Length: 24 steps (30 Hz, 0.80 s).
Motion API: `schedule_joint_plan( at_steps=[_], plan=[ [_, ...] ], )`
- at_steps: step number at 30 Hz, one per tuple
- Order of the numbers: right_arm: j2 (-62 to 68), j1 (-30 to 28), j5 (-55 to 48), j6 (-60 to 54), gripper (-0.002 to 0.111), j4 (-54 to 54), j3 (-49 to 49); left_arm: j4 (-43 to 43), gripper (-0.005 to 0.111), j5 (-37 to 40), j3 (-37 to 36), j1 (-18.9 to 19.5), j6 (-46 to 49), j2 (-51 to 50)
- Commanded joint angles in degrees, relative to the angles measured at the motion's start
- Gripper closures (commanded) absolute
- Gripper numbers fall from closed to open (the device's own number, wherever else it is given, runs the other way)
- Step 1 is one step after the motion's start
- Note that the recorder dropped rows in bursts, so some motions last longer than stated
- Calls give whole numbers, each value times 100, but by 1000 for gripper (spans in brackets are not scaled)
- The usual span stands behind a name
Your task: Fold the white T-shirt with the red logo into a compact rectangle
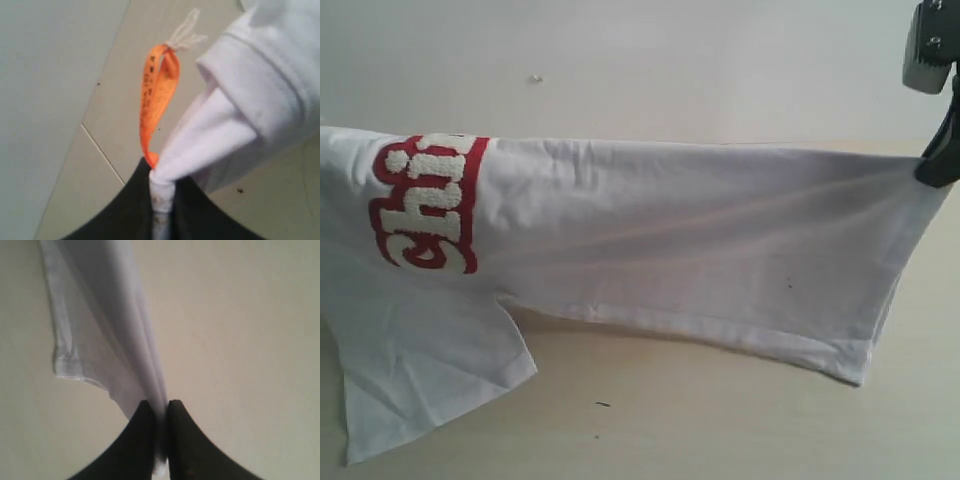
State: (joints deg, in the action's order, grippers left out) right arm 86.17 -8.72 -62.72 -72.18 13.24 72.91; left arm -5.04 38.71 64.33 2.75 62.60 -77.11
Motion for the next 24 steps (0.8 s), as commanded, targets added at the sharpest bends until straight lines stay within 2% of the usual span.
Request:
schedule_joint_plan(
  at_steps=[1, 4, 10, 18, 24],
  plan=[
    [-676, 2, -166, 110, 108, 270, 1, -74, 107, 283, 3, 0, -530, 663],
    [-1148, 2, -510, 197, 108, 345, 1, -74, 107, 476, 3, 0, -1053, 1188],
    [-1895, 2, -523, 320, 108, 567, 1, -74, 107, 543, 3, 0, -1402, 2129],
    [-2310, 2, -725, 453, 108, 1235, 1, -74, 107, 746, 3, 0, -1403, 2826],
    [-2485, 79, -725, 737, 108, 1348, 1, -125, 107, 682, 3, 0, -1403, 3049]
  ],
)
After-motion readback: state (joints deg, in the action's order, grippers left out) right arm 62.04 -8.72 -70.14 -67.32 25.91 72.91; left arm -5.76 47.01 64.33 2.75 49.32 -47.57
